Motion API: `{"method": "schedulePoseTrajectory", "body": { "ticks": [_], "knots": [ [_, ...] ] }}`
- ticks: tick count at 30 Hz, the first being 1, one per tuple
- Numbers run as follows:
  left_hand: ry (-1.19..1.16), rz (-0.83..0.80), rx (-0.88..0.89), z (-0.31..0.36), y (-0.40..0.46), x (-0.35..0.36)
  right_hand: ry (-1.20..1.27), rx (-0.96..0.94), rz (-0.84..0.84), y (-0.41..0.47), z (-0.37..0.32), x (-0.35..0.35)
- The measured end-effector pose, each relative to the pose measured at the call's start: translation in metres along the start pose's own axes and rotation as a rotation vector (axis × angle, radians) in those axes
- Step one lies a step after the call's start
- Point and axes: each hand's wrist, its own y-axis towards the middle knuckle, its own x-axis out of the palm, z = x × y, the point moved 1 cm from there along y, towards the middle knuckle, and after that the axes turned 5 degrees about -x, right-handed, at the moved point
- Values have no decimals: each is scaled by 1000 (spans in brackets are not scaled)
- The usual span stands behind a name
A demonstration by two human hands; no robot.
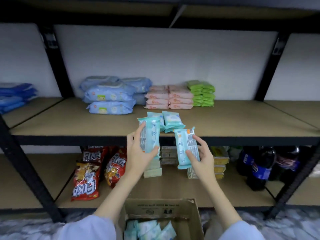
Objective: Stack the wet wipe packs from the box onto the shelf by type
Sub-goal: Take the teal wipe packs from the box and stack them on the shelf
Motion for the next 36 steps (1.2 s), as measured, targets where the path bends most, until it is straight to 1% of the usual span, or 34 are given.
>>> {"method": "schedulePoseTrajectory", "body": {
  "ticks": [3,5,9,14,17,22,24,26,28,30,36],
  "knots": [
    [-13,-17,8,19,30,-1,25,-59,16,32,-14,1],
    [-5,-52,-27,27,50,2,-3,-84,18,57,-17,4],
    [78,-101,-117,32,91,11,-74,-52,-41,107,-17,12],
    [240,-184,-232,20,125,29,-27,145,-101,142,-12,26],
    [265,-209,-256,16,131,33,68,291,-203,138,-9,31],
    [333,-239,-279,13,134,38,103,319,-259,138,-6,29],
    [358,-272,-268,17,132,35,87,316,-280,137,-7,30],
    [347,-313,-190,18,128,27,79,297,-287,135,-5,31],
    [279,-380,-96,15,121,16,83,296,-281,135,-5,30],
    [227,-436,-60,7,116,10,93,303,-274,136,-5,29],
    [131,-307,19,-11,111,6,98,302,-272,136,-4,29]
  ]
}}
